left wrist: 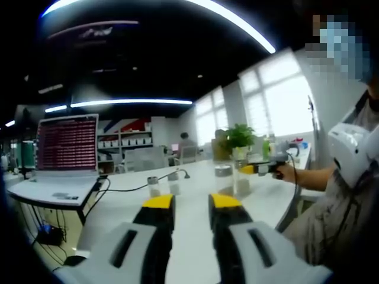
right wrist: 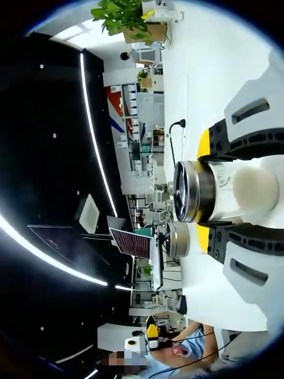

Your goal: Rotate the seasoning bottle until the label or dispensing opening points toward the visible target arrow and the bottle remains upright within the marked orientation range

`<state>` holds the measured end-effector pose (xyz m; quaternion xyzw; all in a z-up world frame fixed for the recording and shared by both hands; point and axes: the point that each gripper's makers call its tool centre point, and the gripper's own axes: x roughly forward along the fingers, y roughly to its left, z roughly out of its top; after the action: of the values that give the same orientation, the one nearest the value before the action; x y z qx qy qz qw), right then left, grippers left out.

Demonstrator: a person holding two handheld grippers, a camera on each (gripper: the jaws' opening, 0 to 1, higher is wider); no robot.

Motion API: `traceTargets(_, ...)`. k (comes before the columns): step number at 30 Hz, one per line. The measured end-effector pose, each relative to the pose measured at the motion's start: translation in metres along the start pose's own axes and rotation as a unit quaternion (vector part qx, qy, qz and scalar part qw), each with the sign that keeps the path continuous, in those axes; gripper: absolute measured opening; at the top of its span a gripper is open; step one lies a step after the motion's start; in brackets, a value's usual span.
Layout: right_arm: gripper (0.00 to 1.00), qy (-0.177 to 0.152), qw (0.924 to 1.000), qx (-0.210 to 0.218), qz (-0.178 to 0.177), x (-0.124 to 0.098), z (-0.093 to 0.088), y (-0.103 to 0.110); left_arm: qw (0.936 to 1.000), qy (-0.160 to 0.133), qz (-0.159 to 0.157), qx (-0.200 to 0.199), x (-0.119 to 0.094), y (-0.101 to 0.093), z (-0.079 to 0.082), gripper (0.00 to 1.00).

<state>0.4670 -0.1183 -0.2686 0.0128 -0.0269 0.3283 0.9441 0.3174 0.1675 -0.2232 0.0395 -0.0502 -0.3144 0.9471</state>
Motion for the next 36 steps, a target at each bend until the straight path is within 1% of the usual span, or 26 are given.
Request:
traceTargets(3, 0.39, 0.0, 1.0, 0.001, 0.0, -0.002, -0.001, -0.003, 1.0, 0.0, -0.001, 0.0, 0.001, -0.001, 0.0, 0.24)
traceTargets(5, 0.39, 0.0, 1.0, 0.002, 0.008, -0.004, -0.001, -0.004, 1.0, 0.0, -0.001, 0.0, 0.002, -0.001, 0.0, 0.24)
traceTargets(7, 0.4, -0.008, 0.9997, 0.016, 0.014, -0.006, 0.0, -0.005, 1.0, 0.0, -0.001, -0.001, 0.002, -0.001, -0.001, 0.24)
traceTargets(8, 0.43, -0.02, 0.9993, 0.029, 0.015, -0.007, 0.003, -0.006, 1.0, 0.0, -0.002, -0.001, 0.002, -0.001, -0.001, 0.24)
traceTargets(9, 0.48, -0.021, 0.9993, 0.028, 0.012, -0.008, 0.004, -0.01, 1.0, 0.001, -0.002, -0.001, 0.002, -0.001, -0.001, 0.24)
traceTargets(11, 0.65, -0.023, 0.9992, 0.03, 0.012, -0.009, 0.006, -0.012, 1.0, 0.003, -0.003, -0.001, 0.002, -0.001, -0.002, 0.24)
traceTargets(12, 0.69, -0.023, 0.9992, 0.031, 0.014, -0.009, 0.007, -0.011, 1.0, 0.004, -0.002, -0.001, 0.003, 0.0, -0.003, 0.24)
traceTargets(13, 0.7, -0.02, 0.9991, 0.032, 0.019, -0.01, 0.006, -0.009, 1.0, 0.004, -0.002, -0.001, 0.003, 0.0, -0.003, 0.24)
traceTargets(17, 0.62, -0.02, 0.9992, 0.026, 0.025, -0.013, 0.01, -0.005, 1.0, 0.002, -0.002, -0.003, 0.003, -0.001, -0.003, 0.24)
traceTargets(19, 0.57, -0.033, 0.9988, 0.031, 0.018, -0.014, 0.018, -0.009, 1.0, 0.003, -0.002, -0.003, 0.003, -0.001, -0.004, 0.24)
traceTargets(22, 0.54, -0.039, 0.9984, 0.037, 0.017, -0.012, 0.024, -0.011, 1.0, 0.003, -0.003, -0.002, 0.003, -0.002, -0.003, 0.24)
traceTargets(25, 0.53, -0.034, 0.9987, 0.036, 0.015, -0.008, 0.022, -0.01, 1.0, 0.001, -0.002, -0.002, 0.002, -0.001, -0.002, 0.24)
traceTargets(26, 0.51, -0.031, 0.9987, 0.038, 0.015, -0.008, 0.021, -0.009, 1.0, 0.001, -0.001, -0.002, 0.001, -0.001, -0.002, 0.24)
traceTargets(28, 0.43, -0.027, 0.999, 0.031, 0.015, -0.007, 0.017, -0.006, 1.0, 0.0, -0.001, -0.002, 0.001, 0.0, -0.001, 0.24)
traceTargets(29, 0.42, -0.027, 0.9995, 0.016, 0.006, -0.006, 0.017, -0.01, 1.0, 0.0, -0.001, -0.002, 0.001, 0.0, -0.001, 0.24)
traceTargets(32, 0.39, -0.023, 0.9996, 0.017, 0.009, -0.006, 0.015, -0.008, 1.0, 0.002, -0.001, -0.003, 0.002, -0.001, -0.003, 0.24)
traceTargets(36, 0.39, -0.02, 0.9996, 0.01, 0.015, -0.006, 0.015, -0.008, 1.0, 0.001, -0.007, -0.005, 0.003, -0.004, -0.003, 0.24)
